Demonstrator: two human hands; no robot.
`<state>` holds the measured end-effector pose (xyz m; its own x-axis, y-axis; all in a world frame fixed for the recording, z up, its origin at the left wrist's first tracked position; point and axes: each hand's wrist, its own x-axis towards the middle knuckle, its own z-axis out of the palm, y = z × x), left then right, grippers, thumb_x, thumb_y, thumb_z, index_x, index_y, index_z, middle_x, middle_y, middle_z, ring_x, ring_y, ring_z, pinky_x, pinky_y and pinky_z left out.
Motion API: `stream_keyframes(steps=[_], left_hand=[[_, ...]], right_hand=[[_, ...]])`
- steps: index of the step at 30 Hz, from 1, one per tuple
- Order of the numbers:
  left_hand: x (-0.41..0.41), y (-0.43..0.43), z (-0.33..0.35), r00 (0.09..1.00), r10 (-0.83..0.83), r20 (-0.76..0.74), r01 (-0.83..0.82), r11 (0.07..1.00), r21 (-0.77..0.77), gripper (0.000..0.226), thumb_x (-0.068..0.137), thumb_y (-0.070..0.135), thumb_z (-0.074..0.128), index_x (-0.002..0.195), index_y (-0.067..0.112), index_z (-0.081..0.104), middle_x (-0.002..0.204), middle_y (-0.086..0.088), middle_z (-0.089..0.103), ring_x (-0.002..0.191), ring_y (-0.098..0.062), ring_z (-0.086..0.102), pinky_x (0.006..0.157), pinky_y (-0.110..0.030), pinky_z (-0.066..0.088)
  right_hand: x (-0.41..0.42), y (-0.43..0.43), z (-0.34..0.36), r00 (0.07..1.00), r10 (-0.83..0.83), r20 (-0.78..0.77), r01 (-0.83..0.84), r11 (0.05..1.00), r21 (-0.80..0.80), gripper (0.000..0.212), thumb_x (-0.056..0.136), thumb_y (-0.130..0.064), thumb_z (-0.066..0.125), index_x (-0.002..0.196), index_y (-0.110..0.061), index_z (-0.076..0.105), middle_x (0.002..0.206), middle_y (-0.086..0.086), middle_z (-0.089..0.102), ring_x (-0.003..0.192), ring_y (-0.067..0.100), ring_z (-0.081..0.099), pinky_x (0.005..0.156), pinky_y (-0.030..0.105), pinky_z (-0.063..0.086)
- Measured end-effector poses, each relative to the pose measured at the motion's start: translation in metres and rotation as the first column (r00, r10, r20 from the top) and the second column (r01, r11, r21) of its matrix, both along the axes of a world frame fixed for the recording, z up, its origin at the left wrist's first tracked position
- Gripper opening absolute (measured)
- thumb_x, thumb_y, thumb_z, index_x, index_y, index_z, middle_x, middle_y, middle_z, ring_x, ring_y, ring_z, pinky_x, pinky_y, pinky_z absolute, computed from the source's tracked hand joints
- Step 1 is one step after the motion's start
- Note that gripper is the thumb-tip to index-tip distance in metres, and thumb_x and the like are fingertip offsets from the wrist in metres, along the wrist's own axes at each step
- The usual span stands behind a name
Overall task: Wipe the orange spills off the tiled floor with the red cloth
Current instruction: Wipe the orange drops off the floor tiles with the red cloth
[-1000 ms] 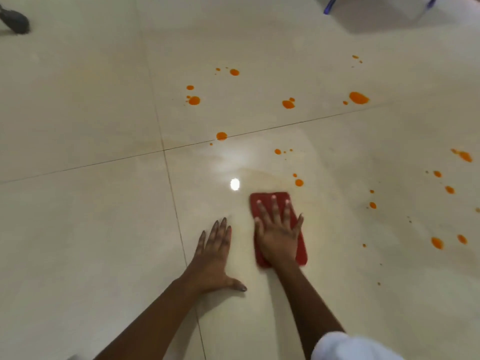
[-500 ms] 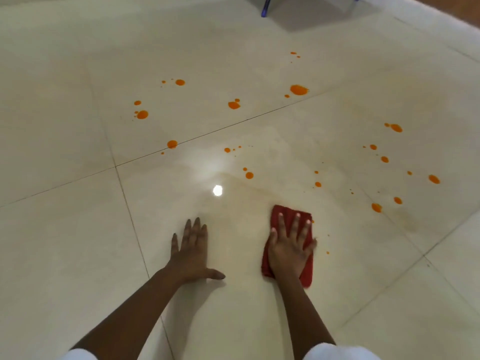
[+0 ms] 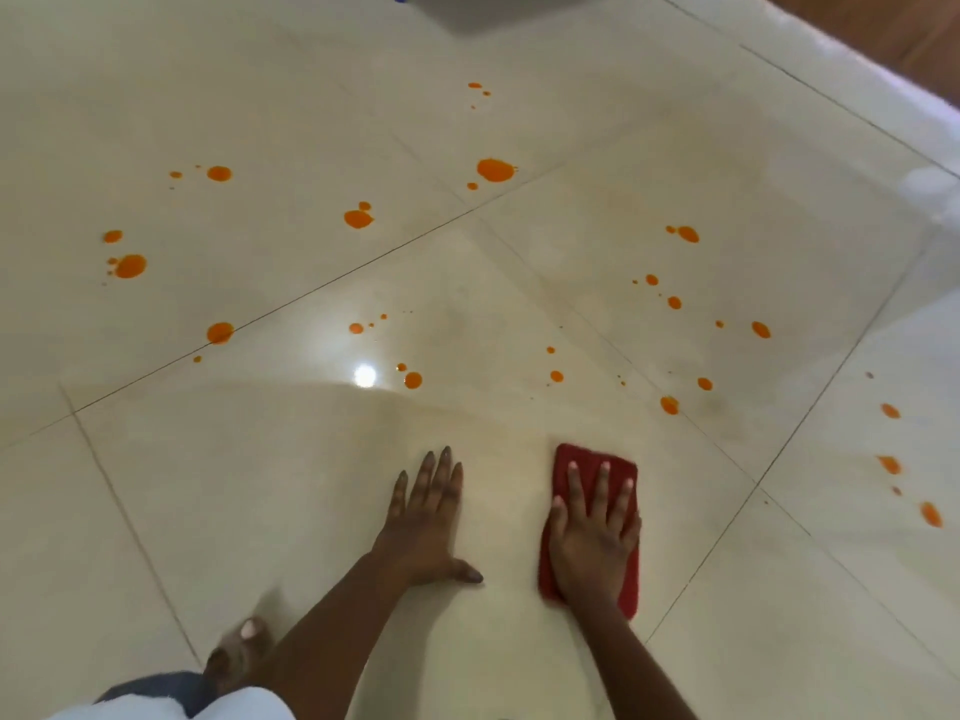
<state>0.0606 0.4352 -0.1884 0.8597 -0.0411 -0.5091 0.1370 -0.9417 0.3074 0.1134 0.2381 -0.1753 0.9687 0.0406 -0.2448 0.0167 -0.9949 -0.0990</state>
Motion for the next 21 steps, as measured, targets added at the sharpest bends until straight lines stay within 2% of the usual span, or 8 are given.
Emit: stream_keyframes(steps=[3,5,7,9,11,14,17,21], left_hand=[[-0.001,0.001,0.001,0.999,-0.027,-0.020,0.027,1.000,0.010,0.139,0.060,0.077,0.061,0.132,0.015,-0.041,0.135,-0.001,-0.055,0.120,-0.022,-0.054,0.102,-0.045,-0.029],[-0.002,0.002,0.006,0.999,-0.044,-0.004,0.044,0.998,0.041,0.139,0.059,0.079,0.059,0.135,0.015,-0.037,0.137,-0.003,-0.052,0.122,-0.025,-0.052,0.102,-0.046,-0.031],[0.001,0.003,0.011,0.998,-0.059,0.030,0.057,0.996,0.066,0.139,0.056,0.082,0.057,0.138,0.012,-0.031,0.143,-0.007,-0.044,0.130,-0.028,-0.045,0.103,-0.047,-0.033],[0.012,0.008,0.012,0.995,-0.030,0.097,0.023,0.997,0.071,0.139,0.053,0.086,0.052,0.140,0.009,-0.026,0.149,-0.008,-0.033,0.135,-0.024,-0.040,0.103,-0.043,-0.032],[0.029,0.015,0.012,0.992,-0.036,0.119,0.027,0.997,0.071,0.138,0.054,0.089,0.047,0.137,0.011,-0.030,0.147,-0.005,-0.037,0.134,-0.023,-0.042,0.103,-0.041,-0.033],[0.039,0.019,0.003,0.989,-0.064,0.135,0.055,0.996,0.070,0.138,0.052,0.094,0.039,0.139,0.012,-0.029,0.146,-0.005,-0.041,0.135,-0.023,-0.040,0.107,-0.042,-0.029],[0.036,0.021,-0.001,0.986,-0.095,0.138,0.082,0.992,0.096,0.138,0.050,0.095,0.035,0.139,0.011,-0.029,0.146,-0.005,-0.041,0.135,-0.024,-0.039,0.110,-0.044,-0.027],[0.058,0.022,0.003,0.971,-0.152,0.186,0.142,0.988,0.064,0.138,0.052,0.093,0.041,0.135,0.014,-0.036,0.145,-0.001,-0.042,0.133,-0.019,-0.043,0.111,-0.040,-0.025]], right_hand=[[-0.016,0.005,0.001,0.998,-0.003,-0.063,0.003,1.000,-0.001,0.054,0.091,-0.050,0.001,0.141,-0.036,-0.015,0.154,0.001,-0.018,0.140,0.027,-0.024,0.115,0.050,-0.004],[-0.013,0.005,0.004,0.997,-0.001,-0.081,-0.001,1.000,-0.025,0.053,0.096,-0.047,0.008,0.140,-0.034,-0.019,0.155,0.002,-0.018,0.140,0.027,-0.026,0.116,0.050,-0.005],[-0.012,0.002,0.003,0.995,0.009,-0.101,-0.013,0.999,-0.039,0.054,0.092,-0.049,0.000,0.140,-0.033,-0.019,0.156,0.003,-0.016,0.139,0.026,-0.026,0.115,0.050,-0.005],[-0.011,0.004,0.003,0.997,-0.006,-0.081,0.003,0.999,-0.035,0.061,0.085,-0.052,-0.007,0.143,-0.032,-0.010,0.158,0.004,-0.008,0.140,0.028,-0.021,0.115,0.052,0.001],[-0.016,0.015,0.000,0.999,-0.019,-0.026,0.019,1.000,0.014,0.062,0.089,-0.051,0.007,0.147,-0.029,0.015,0.156,0.010,0.016,0.143,0.033,0.002,0.110,0.057,0.018],[-0.008,0.048,-0.003,0.967,0.256,-0.014,-0.254,0.963,0.092,0.054,0.089,-0.044,0.032,0.142,-0.033,0.036,0.149,0.010,0.037,0.139,0.037,0.026,0.102,0.058,0.032],[0.070,0.065,-0.010,0.894,0.440,0.086,-0.445,0.894,0.049,0.052,0.095,-0.041,0.031,0.146,-0.038,0.023,0.157,0.004,0.019,0.145,0.033,0.007,0.113,0.055,0.015],[0.125,0.017,-0.014,0.997,0.013,0.078,-0.018,0.998,0.060,0.052,0.097,-0.040,0.026,0.147,-0.039,0.011,0.159,0.002,0.008,0.146,0.028,-0.002,0.115,0.052,0.008]])
